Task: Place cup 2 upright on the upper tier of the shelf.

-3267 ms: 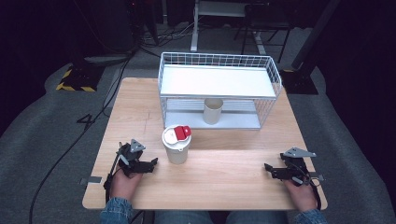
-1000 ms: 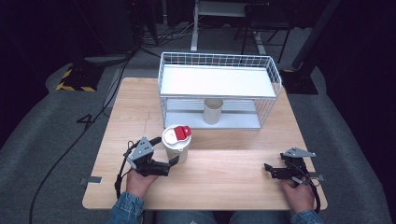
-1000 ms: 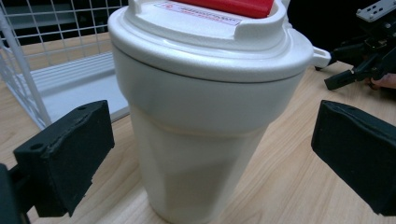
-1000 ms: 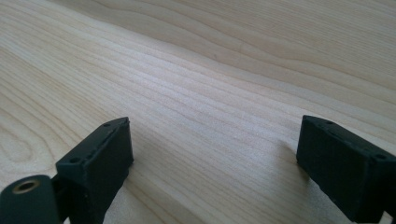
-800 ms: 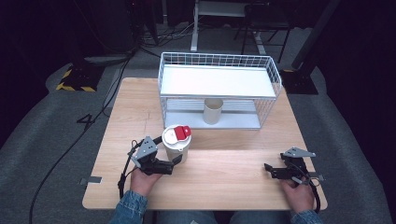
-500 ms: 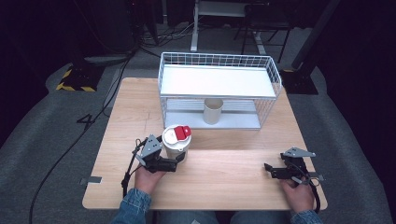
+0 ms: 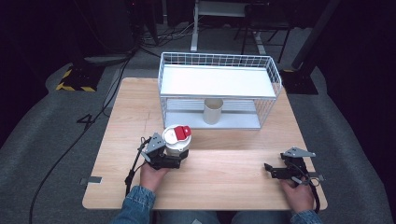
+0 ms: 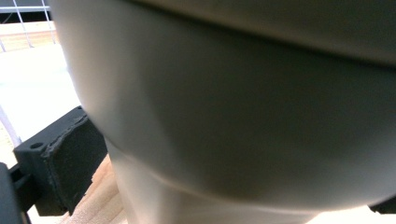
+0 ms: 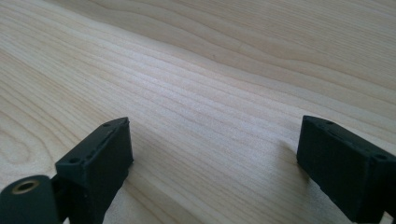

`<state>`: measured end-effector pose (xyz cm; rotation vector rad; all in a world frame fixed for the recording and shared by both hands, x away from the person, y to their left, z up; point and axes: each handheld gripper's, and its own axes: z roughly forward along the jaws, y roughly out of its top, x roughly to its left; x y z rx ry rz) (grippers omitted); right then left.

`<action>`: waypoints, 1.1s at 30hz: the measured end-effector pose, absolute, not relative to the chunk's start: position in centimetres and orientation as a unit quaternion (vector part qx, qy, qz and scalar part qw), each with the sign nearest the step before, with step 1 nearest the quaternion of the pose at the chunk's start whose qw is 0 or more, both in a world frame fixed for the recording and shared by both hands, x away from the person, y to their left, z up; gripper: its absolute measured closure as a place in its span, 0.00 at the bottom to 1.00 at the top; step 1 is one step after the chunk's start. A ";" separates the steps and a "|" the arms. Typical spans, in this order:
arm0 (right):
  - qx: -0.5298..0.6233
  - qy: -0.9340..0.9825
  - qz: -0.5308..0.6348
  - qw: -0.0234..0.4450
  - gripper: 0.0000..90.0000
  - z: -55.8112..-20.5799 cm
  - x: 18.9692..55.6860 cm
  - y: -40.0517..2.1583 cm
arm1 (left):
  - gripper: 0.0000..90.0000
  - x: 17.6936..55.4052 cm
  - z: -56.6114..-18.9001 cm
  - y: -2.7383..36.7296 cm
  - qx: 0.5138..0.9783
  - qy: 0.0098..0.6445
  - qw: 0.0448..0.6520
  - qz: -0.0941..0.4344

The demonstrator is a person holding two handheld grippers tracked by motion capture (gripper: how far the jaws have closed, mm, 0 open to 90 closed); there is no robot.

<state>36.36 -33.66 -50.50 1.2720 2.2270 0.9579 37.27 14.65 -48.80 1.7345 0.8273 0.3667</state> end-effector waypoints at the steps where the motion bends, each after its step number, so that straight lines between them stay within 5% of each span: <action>1: 0.455 0.797 0.343 0.201 0.12 -50.5 36.4 -33.7 | 0.02 37.2 -48.8 14.6 0.737 0.347 0.559 0.155; 6: 0.455 0.797 0.343 0.201 0.12 -50.5 36.3 -33.7 | 0.12 37.1 -49.0 14.6 0.737 0.344 0.558 0.165; 33: 0.455 0.797 0.343 0.201 0.12 -50.5 36.3 -33.7 | 0.14 36.9 -49.1 14.4 0.735 0.345 0.555 0.180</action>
